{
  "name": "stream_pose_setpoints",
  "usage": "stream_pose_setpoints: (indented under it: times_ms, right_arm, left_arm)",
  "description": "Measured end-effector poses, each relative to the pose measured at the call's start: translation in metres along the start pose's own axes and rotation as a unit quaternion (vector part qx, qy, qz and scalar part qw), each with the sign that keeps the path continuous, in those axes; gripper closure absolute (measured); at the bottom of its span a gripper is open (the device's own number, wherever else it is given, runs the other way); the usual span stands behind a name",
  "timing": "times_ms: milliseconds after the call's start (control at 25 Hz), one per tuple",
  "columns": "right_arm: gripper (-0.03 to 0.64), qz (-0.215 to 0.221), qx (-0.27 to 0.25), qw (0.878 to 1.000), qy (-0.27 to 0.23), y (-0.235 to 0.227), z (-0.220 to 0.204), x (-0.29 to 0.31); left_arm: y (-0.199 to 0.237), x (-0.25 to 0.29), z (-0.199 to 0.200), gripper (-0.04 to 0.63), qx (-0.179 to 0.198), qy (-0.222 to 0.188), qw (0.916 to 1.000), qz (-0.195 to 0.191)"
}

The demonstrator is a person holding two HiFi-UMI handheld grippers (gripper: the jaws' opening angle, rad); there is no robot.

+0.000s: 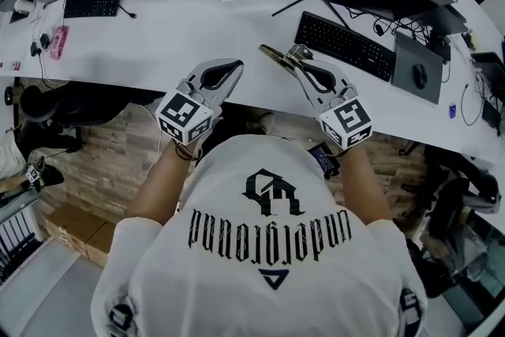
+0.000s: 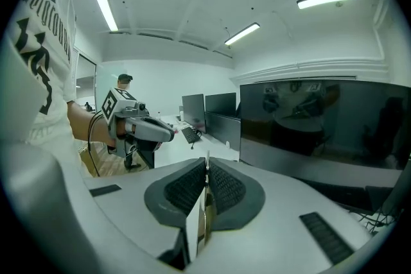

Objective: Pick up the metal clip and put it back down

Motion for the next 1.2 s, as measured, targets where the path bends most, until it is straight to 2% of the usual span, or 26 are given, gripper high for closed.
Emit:
stream_pose_setpoints:
  times_ms: [320, 760, 1040, 1200]
  right_arm:
    - [0.591, -0.004, 0.018, 0.999, 0.027, -0.007, -0.021, 0.023]
    - [0.591, -0.001, 0.074, 0.995, 0.071, -0.020, -0.063, 0.064]
    - [0.591, 0.006, 0.097, 0.991, 0.091, -0.024, -0.096, 0.092]
    - [0.591, 0.009, 0.111, 0.988, 0.106, -0.025, -0.120, 0.106]
  left_arm:
    - [0.026, 0.009, -0.017, 0.581, -0.012, 0.023, 0.9997, -0.005]
    - [0.072, 0.032, -0.048, 0.581, -0.046, 0.072, 0.9963, -0.015]
    - [0.097, 0.043, -0.070, 0.581, -0.050, 0.099, 0.9929, -0.043]
    - [0.106, 0.048, -0.084, 0.581, -0.050, 0.101, 0.9925, -0.048]
Point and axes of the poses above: the fingertips, and each gripper's own axes: x forward along the fingers, y to its left, z out of its top, the point moved 10 cm from there along -x, backward along the fingers, and after that the axes turned 6 degrees about -y, right-handed, at the moved point
